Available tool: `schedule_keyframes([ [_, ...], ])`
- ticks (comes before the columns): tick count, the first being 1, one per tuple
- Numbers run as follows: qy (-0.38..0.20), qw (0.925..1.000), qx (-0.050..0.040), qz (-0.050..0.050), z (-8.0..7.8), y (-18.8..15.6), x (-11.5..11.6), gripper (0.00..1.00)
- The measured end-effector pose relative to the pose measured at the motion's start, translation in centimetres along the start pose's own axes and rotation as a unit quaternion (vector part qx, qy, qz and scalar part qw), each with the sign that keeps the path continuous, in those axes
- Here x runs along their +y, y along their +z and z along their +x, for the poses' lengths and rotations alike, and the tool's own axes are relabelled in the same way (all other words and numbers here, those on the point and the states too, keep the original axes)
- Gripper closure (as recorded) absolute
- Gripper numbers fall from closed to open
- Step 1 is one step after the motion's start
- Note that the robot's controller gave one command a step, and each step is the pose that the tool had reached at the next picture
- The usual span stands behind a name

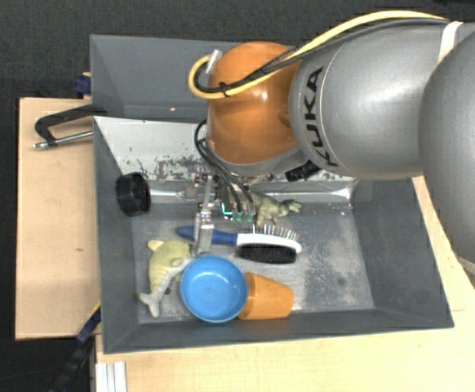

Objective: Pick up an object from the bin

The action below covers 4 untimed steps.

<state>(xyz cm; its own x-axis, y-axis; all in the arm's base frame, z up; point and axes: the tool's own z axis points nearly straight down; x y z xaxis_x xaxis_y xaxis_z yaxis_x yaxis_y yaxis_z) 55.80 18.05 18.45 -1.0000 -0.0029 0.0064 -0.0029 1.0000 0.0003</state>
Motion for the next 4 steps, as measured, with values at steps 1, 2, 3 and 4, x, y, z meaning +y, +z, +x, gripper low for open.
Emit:
schedule_keyframes([
  [1,0.086,0.9963,0.0006,0.001,1.2,11.7,-7.1,0.00],
  [2,0.084,0.9964,-0.0035,-0.001,0.9,11.2,-6.8,1.00],
  [3,-0.023,0.9997,-0.0042,-0.001,-2.1,9.8,-5.5,1.00],
  [4,-0.001,1.0000,-0.0096,-0.002,-1.0,-5.9,-6.2,1.00],
])
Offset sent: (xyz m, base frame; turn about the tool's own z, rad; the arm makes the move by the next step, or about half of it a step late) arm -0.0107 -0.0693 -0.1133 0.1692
